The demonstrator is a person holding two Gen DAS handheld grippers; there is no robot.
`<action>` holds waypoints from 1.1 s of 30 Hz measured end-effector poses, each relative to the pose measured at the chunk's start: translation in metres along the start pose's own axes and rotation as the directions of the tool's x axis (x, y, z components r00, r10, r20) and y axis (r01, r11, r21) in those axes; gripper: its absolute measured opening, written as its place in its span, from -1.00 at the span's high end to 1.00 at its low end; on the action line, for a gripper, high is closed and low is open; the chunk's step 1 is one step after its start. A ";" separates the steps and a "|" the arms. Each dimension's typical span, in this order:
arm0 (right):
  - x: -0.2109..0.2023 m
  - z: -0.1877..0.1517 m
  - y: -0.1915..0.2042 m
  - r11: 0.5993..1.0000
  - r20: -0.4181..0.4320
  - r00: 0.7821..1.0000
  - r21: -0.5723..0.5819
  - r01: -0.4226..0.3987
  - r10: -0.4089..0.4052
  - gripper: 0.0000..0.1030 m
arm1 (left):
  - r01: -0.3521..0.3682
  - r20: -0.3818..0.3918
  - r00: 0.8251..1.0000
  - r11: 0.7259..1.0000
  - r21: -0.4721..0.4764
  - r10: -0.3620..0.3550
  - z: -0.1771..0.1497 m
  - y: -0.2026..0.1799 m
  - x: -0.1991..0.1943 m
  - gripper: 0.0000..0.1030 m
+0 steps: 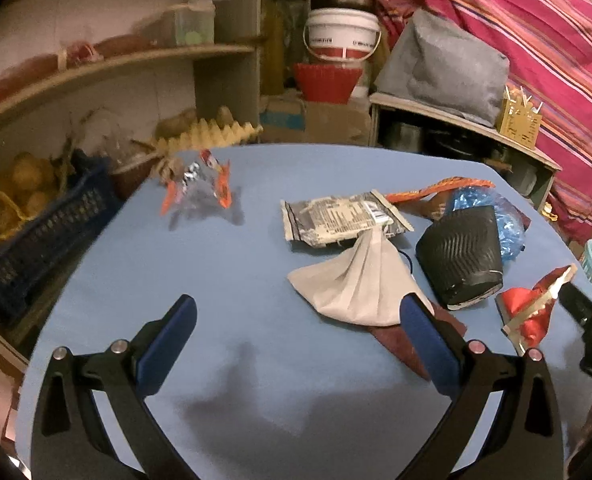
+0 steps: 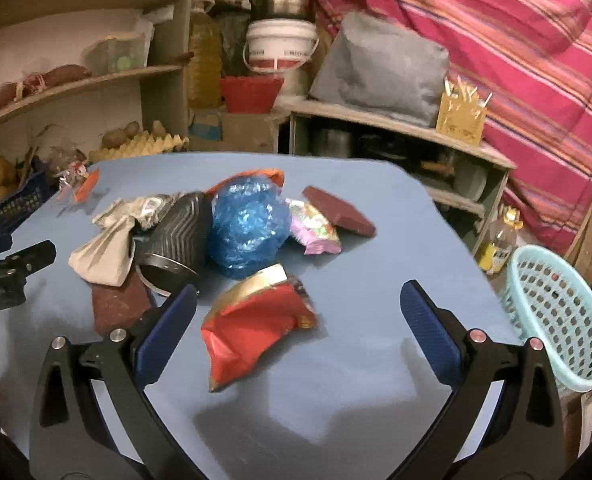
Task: Collect trash
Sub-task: 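Grasp the red chip bag with the right tool while the left tool grasps the white cloth, then carry both items over the light blue basket and open both tools to drop them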
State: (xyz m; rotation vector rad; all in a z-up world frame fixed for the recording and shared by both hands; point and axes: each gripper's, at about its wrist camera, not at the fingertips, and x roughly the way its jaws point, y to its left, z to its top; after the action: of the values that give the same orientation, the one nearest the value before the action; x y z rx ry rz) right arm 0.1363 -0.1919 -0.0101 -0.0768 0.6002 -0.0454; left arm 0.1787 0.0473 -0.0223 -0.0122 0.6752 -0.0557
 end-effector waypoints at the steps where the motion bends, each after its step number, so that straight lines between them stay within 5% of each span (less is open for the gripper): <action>1: 0.003 0.000 0.000 1.000 -0.011 1.000 -0.001 0.002 -0.002 -0.92 | 0.001 -0.007 1.000 1.000 0.003 -0.001 0.001 -0.001 0.002 -0.93; 6: 0.025 0.001 -0.003 0.999 -0.076 0.997 0.018 -0.028 0.029 -0.91 | 0.000 -0.021 1.000 0.998 0.069 0.002 0.003 -0.018 0.015 -0.93; 10: 0.027 0.001 -0.003 0.998 -0.095 0.993 0.013 -0.064 0.065 -0.52 | -0.003 -0.050 0.999 0.996 0.093 0.008 0.007 -0.025 0.029 -0.80; 14: 0.028 0.002 -0.002 0.990 -0.110 0.984 0.025 -0.137 0.139 -0.05 | 0.072 -0.119 0.991 0.996 0.051 -0.065 0.009 -0.024 0.046 -0.34; 20: 0.025 0.003 0.005 0.977 -0.117 0.970 0.009 -0.211 0.211 0.21 | 0.113 -0.147 0.983 0.993 0.025 -0.109 0.006 -0.023 0.054 0.24; 27: 0.009 0.005 -0.006 0.978 -0.061 0.976 0.001 -0.209 0.208 0.23 | 0.109 -0.111 0.988 0.993 0.052 -0.103 0.009 -0.026 0.041 0.67; 33: -0.010 0.006 -0.037 0.980 -0.018 0.981 0.042 -0.193 0.194 0.23 | 0.078 -0.058 0.996 0.995 0.056 -0.074 0.015 -0.026 0.018 0.71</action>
State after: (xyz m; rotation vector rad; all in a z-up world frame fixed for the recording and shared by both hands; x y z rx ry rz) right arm 0.1308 -0.2274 0.0035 0.0211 0.6262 0.1305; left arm 0.2008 0.0201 -0.0204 0.0201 0.7284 -0.1494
